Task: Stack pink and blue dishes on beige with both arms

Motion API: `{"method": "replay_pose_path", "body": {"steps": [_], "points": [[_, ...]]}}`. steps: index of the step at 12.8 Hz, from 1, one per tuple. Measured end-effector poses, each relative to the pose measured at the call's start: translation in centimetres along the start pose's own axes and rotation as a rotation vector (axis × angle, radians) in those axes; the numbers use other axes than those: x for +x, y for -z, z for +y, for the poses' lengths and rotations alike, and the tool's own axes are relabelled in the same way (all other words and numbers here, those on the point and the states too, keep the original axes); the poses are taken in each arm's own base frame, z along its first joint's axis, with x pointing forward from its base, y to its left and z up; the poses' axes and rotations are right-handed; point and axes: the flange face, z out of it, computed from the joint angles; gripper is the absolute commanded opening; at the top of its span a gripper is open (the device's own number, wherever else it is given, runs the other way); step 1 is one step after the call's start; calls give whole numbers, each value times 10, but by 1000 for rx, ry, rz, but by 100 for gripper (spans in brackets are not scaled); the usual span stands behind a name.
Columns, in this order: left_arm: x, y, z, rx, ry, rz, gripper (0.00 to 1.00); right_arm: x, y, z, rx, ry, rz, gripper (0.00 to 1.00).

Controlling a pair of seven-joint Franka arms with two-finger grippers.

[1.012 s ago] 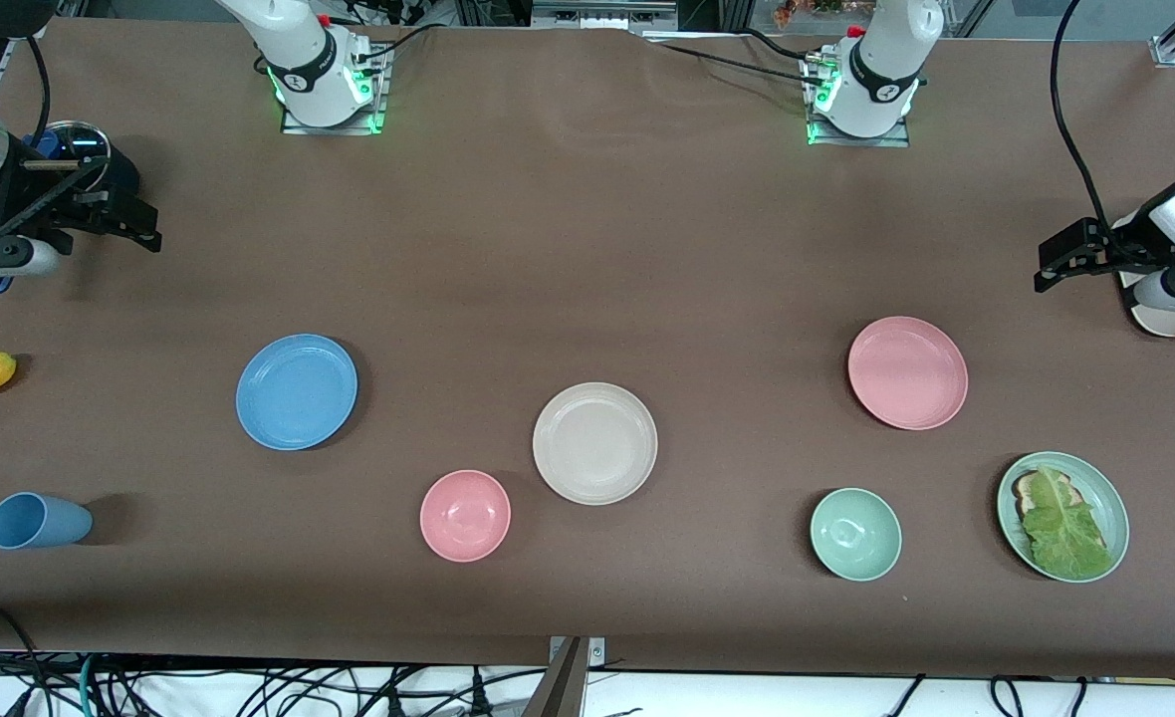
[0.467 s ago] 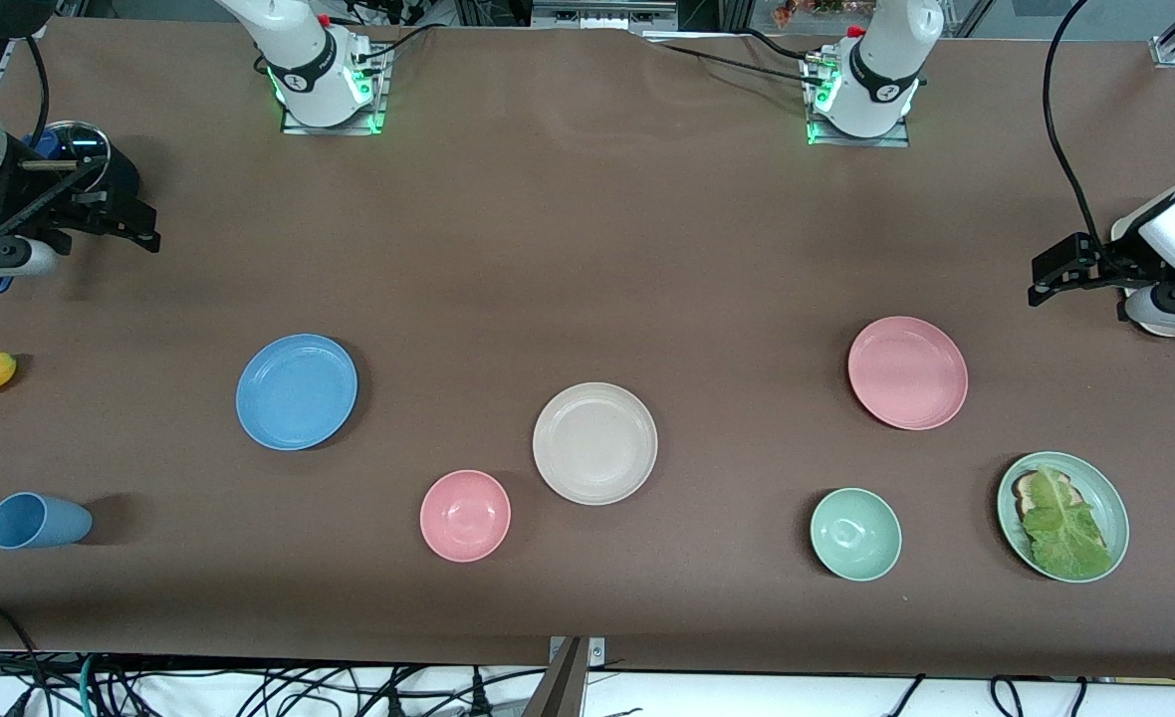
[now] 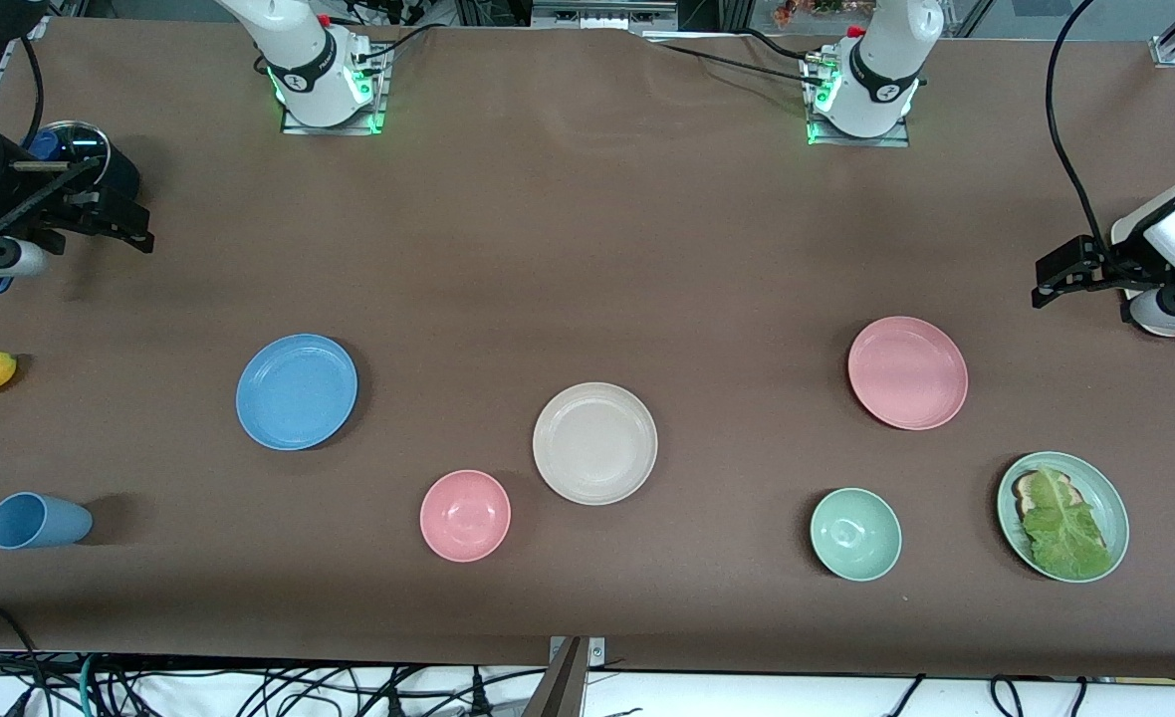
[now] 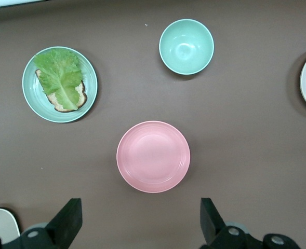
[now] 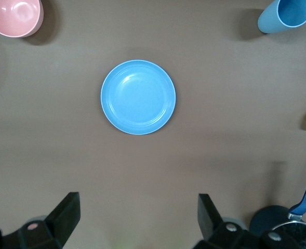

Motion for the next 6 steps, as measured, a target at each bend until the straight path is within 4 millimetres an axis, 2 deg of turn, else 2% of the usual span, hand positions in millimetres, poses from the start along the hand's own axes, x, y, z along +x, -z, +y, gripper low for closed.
{"method": "replay_pose_path", "body": {"steps": [4,6], "points": [[0,-4,-5,-1,9,-8,100,0,1,-4,0,7,4,100],[5,-20,-7,-5,11,-37,100,0,1,-5,0,10,5,100]]}}
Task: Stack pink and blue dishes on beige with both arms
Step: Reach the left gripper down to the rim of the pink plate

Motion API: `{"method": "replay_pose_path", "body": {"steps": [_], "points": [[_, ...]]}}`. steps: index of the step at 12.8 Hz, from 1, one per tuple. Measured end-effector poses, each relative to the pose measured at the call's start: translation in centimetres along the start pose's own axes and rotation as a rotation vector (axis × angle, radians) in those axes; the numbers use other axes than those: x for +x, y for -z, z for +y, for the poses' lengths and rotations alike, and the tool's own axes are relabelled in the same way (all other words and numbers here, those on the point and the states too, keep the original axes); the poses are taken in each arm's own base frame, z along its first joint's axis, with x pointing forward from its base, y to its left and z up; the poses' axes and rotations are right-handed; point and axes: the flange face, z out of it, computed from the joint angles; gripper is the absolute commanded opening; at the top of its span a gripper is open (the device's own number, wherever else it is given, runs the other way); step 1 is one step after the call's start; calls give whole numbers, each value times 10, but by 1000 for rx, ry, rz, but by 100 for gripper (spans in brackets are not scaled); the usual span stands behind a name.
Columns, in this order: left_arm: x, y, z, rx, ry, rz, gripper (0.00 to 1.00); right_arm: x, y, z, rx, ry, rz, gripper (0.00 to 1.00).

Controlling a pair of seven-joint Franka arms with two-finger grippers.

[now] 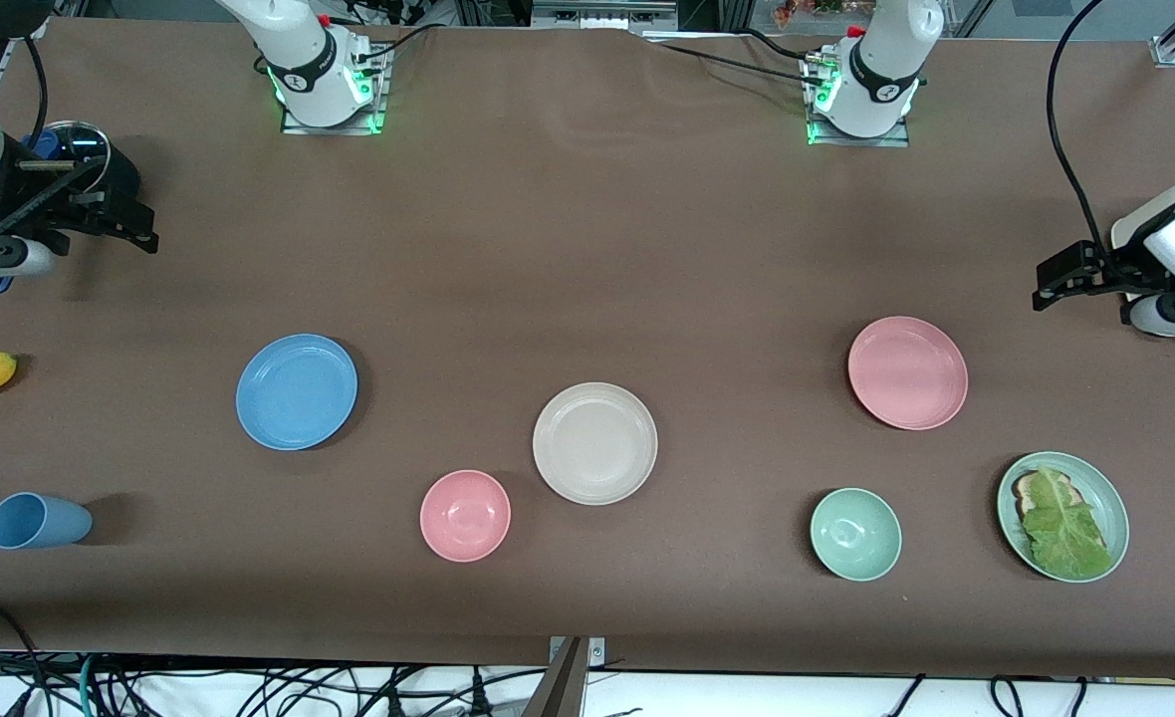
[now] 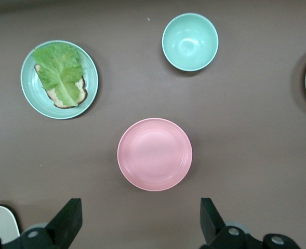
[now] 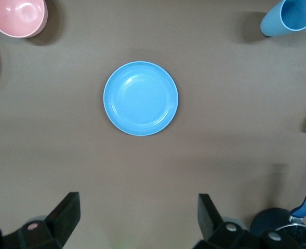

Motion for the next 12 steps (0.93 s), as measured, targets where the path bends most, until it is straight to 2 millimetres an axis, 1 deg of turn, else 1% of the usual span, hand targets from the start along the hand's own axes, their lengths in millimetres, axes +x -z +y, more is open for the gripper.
{"method": "replay_pose_path", "body": {"steps": [2,4,6,7,9,11,12], "points": [[11,-35,-10,-8,13,-55,100,0,0,0,0,1,1,100],[18,-60,-16,-15,22,-95,100,0,0,0,0,1,1,100],[23,-80,-17,-20,23,-126,100,0,0,0,0,0,1,100],[26,-95,-18,-24,24,-152,100,0,1,0,0,0,1,100],[35,-146,-24,-32,32,-220,100,0,1,0,0,0,2,100],[48,-195,-41,-23,54,-223,100,0,1,0,0,0,2,100],[50,-216,-54,-21,72,-225,100,0,1,0,0,0,2,100]]}}
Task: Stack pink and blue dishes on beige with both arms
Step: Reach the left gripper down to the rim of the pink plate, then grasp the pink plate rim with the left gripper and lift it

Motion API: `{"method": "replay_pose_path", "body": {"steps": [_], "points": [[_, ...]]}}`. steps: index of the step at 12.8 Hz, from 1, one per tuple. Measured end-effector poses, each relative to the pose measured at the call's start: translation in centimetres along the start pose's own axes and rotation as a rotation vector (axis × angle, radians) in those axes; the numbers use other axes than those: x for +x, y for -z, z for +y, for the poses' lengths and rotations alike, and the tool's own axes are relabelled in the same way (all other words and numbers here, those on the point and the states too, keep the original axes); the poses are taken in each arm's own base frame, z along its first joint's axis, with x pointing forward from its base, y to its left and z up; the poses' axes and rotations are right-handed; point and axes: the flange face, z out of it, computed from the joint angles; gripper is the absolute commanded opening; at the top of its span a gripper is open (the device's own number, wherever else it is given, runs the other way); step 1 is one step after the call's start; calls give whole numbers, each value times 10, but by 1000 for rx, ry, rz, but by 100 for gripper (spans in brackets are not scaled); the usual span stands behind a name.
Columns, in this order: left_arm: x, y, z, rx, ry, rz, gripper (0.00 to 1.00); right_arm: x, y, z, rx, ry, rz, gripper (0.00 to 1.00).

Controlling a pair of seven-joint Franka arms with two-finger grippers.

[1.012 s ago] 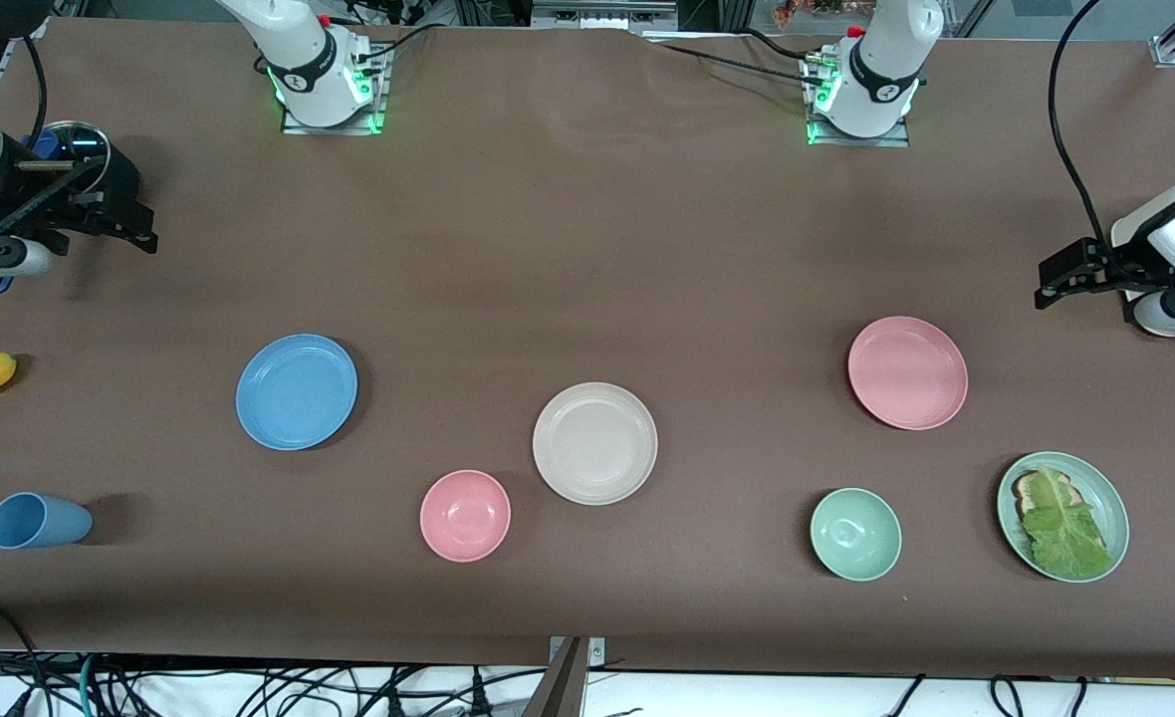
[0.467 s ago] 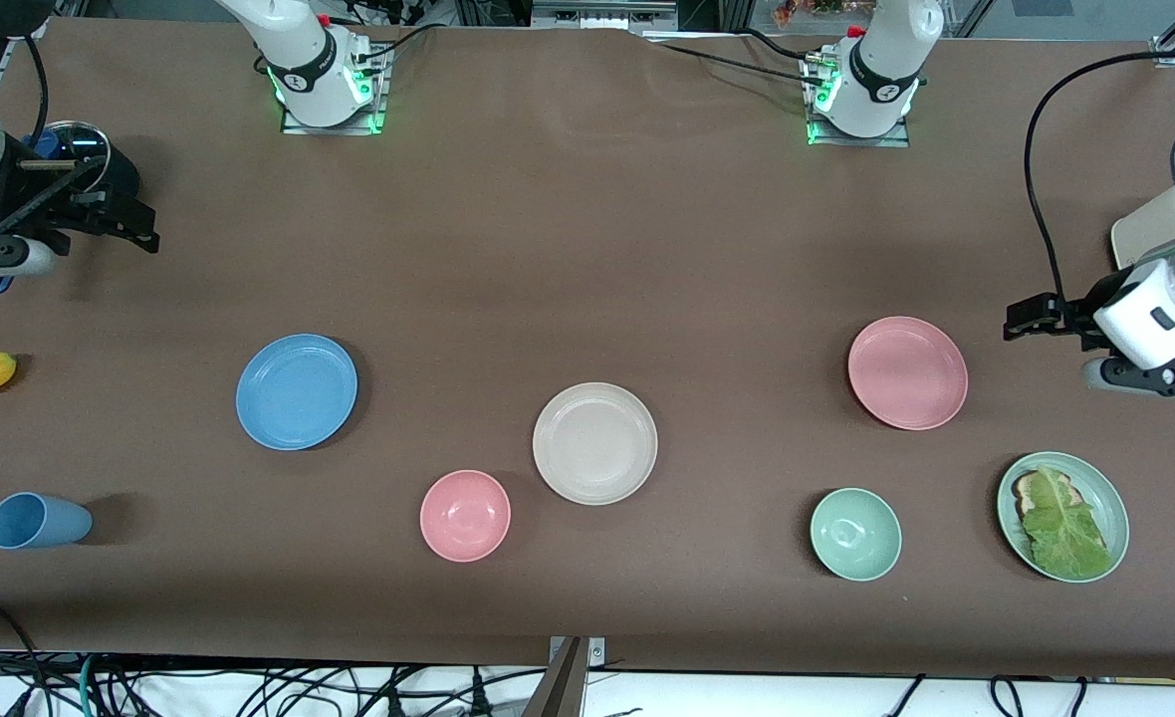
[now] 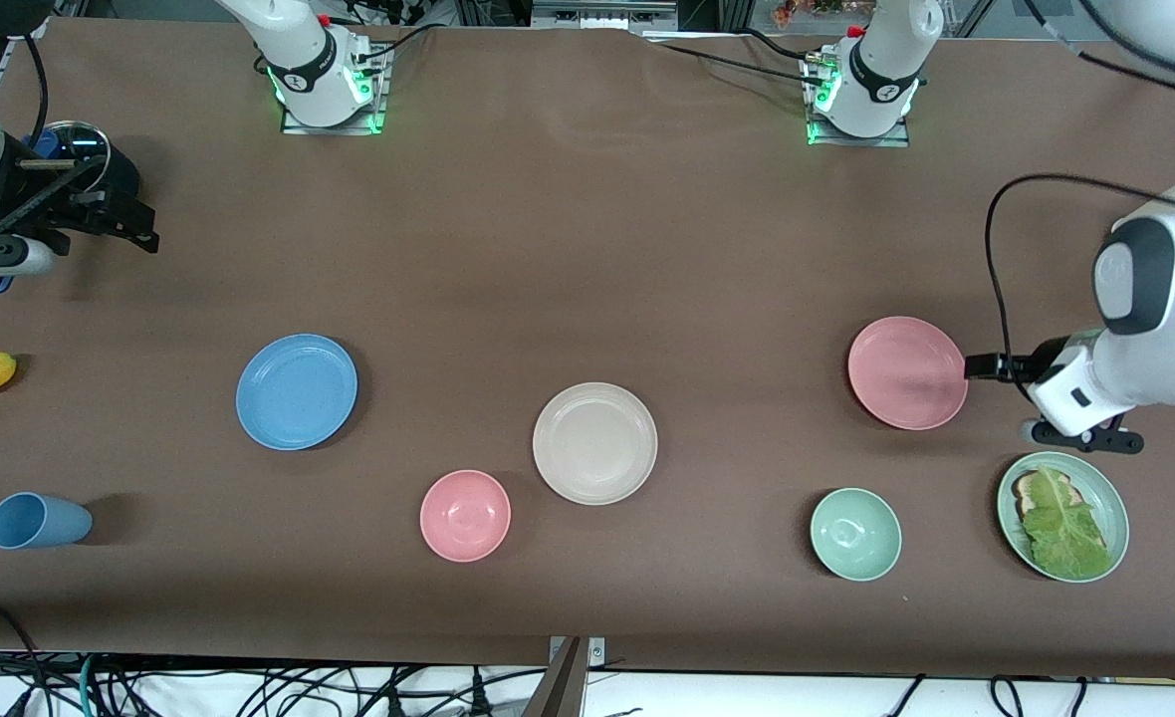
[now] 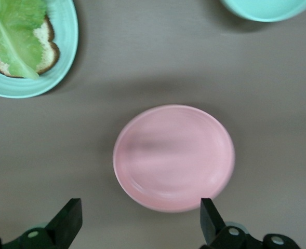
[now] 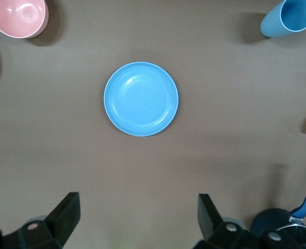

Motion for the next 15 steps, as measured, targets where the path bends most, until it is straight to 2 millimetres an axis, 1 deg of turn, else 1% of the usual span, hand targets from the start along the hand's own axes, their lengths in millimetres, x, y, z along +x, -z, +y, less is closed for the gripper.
{"method": "replay_pose_path", "body": {"steps": [2,3,5,7,11,12,14,15], "points": [[9,-35,-24,-7,27,-16,100,0,0,0,0,0,0,100],[13,-51,-30,-8,33,-21,100,0,0,0,0,0,0,100],[21,-78,-33,-6,25,-20,100,0,0,0,0,0,2,100],[20,-101,-34,-9,6,-36,100,0,1,0,0,0,4,100],[5,-127,-52,-24,-40,-55,100,0,1,0,0,0,4,100],[-1,-134,-55,-24,-42,-45,100,0,1,0,0,0,4,100],[-16,-150,-53,-18,-42,-16,100,0,1,0,0,0,5,100],[-24,-158,-52,-17,-39,-7,84,0,1,0,0,-1,5,100]]}}
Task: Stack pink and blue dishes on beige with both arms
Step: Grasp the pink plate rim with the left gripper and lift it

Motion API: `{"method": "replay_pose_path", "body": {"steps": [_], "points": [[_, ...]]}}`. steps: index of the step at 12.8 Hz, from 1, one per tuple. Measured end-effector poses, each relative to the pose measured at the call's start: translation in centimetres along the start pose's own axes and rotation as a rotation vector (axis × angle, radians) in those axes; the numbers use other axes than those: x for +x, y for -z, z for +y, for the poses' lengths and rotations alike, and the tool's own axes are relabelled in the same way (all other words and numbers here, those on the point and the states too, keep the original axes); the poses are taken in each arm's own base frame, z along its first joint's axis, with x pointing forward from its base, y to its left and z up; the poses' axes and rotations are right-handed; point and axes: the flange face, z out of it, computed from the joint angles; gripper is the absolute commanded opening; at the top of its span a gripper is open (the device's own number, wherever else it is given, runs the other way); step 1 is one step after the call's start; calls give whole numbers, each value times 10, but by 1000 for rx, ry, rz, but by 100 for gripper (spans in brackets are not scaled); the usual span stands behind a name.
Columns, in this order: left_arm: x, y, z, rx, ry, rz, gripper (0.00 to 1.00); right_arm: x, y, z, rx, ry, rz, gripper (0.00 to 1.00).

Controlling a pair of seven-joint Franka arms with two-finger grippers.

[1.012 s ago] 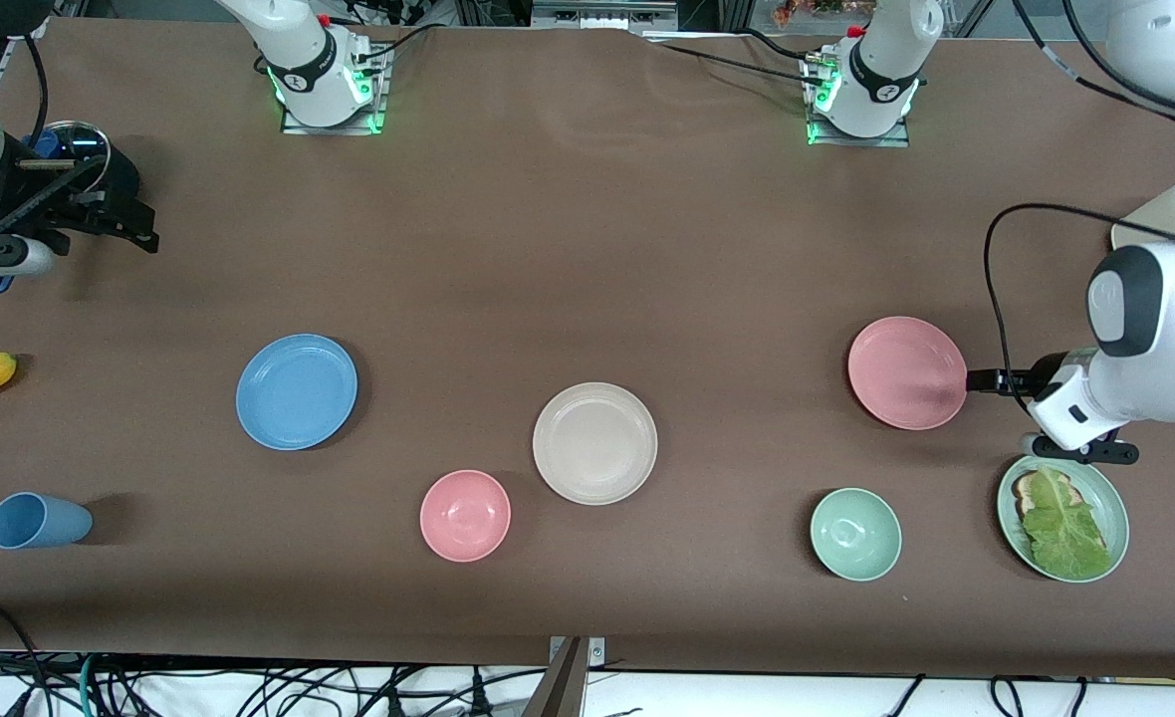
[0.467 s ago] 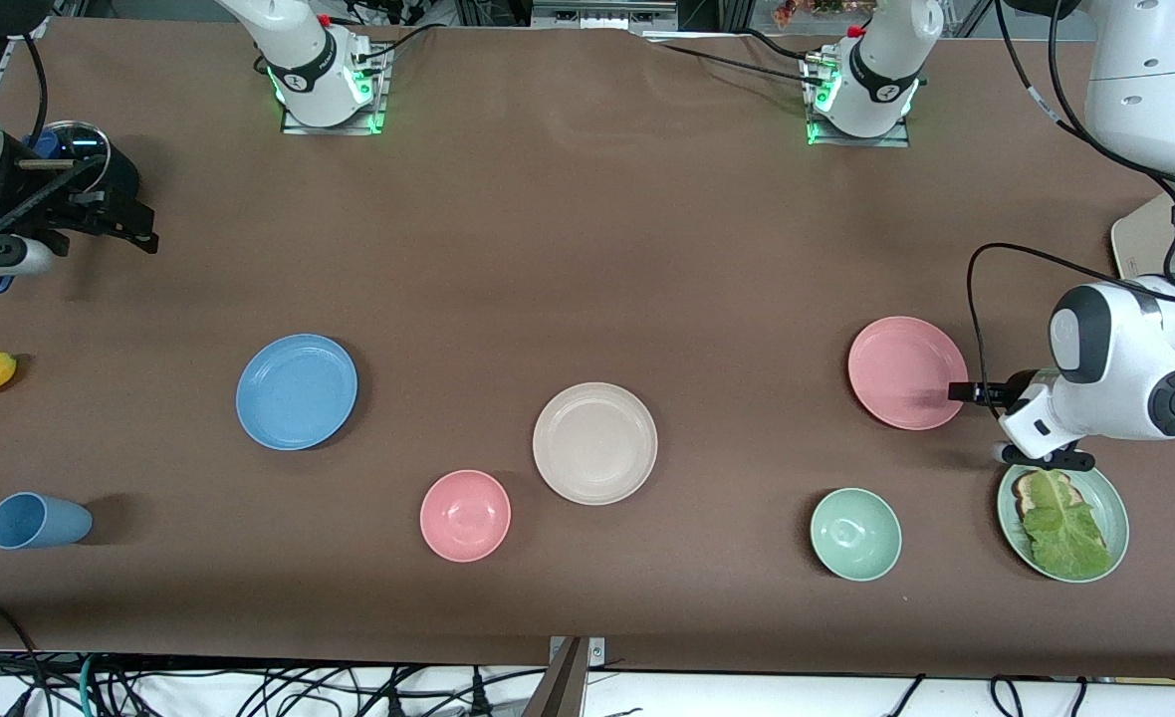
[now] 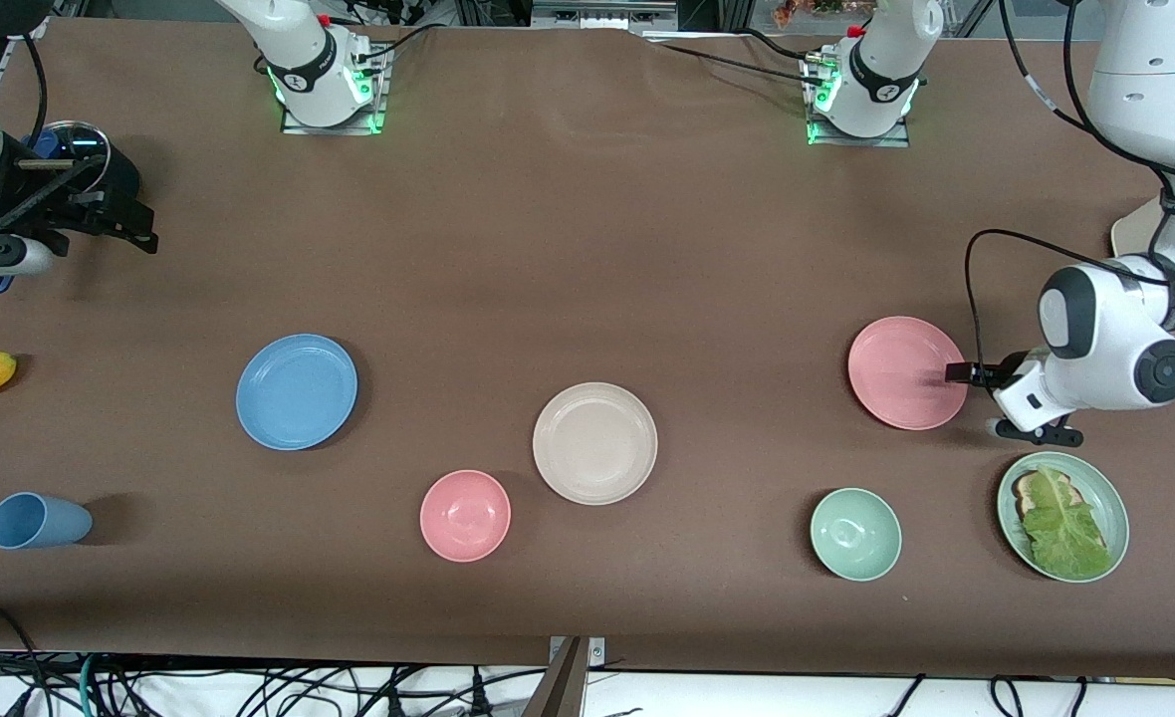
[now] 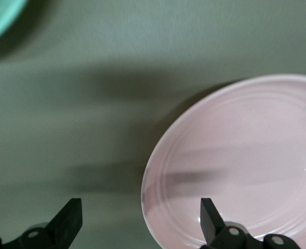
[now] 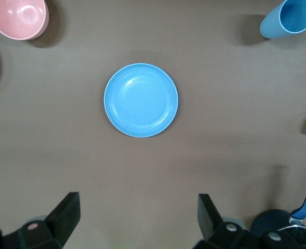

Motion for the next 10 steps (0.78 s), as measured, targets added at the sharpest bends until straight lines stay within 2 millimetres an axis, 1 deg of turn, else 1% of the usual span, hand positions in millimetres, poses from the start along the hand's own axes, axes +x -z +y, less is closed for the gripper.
{"method": "replay_pose_path", "body": {"steps": [1,2,3,9,10], "points": [[-6,-5,0,-1,5,2,47,0,0,0,0,0,0,100],[-9,-9,-1,-2,8,0,21,0,0,0,0,0,0,100],[-10,-9,-1,-3,8,-2,0,0,0,0,0,0,0,100],[-10,-11,3,-5,23,-5,0,0,0,0,0,0,0,100],[-9,-7,4,-4,29,2,0,0,0,0,0,0,0,100]]}}
